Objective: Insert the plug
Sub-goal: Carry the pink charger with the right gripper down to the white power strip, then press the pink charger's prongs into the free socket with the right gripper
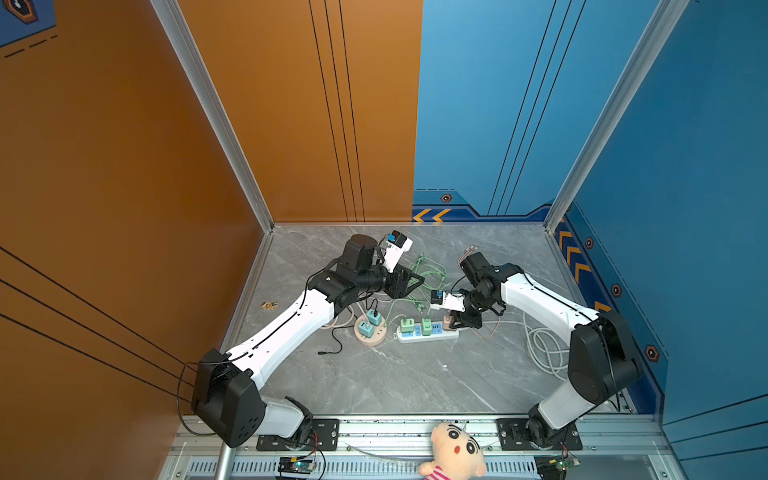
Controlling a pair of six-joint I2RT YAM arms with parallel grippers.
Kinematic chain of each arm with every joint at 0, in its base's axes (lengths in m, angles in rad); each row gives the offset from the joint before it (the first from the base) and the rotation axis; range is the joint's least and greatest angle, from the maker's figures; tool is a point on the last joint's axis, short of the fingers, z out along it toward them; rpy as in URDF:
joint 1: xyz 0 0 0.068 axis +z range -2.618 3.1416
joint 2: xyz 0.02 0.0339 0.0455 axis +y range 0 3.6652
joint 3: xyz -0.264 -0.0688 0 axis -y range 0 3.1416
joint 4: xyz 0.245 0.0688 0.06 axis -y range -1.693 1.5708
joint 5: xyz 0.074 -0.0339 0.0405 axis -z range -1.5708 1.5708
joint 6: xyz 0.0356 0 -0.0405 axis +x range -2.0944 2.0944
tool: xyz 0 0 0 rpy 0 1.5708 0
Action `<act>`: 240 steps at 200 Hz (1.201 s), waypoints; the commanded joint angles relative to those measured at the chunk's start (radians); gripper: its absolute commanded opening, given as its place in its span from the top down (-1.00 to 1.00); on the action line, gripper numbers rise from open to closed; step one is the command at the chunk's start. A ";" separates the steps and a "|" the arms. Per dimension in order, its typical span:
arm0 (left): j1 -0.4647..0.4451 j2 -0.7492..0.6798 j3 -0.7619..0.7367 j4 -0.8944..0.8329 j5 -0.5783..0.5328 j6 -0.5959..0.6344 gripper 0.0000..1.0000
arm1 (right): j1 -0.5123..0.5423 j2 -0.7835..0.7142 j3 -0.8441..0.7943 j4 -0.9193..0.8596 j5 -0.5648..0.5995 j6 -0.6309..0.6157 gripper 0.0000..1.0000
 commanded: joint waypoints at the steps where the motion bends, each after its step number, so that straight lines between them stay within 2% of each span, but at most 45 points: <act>1: 0.011 0.012 -0.020 -0.014 -0.009 0.017 -0.06 | 0.004 0.013 0.027 0.022 -0.077 -0.031 1.00; 51: 0.018 0.014 -0.016 -0.017 -0.007 0.014 -0.04 | 0.014 0.045 0.033 0.065 -0.048 -0.063 1.00; 181: 0.027 0.046 -0.003 -0.017 0.004 0.010 0.02 | 0.025 0.096 0.049 0.113 -0.111 -0.080 1.00; 240: 0.030 0.051 -0.004 -0.017 0.006 0.005 0.04 | 0.057 0.132 0.037 0.111 -0.066 -0.081 1.00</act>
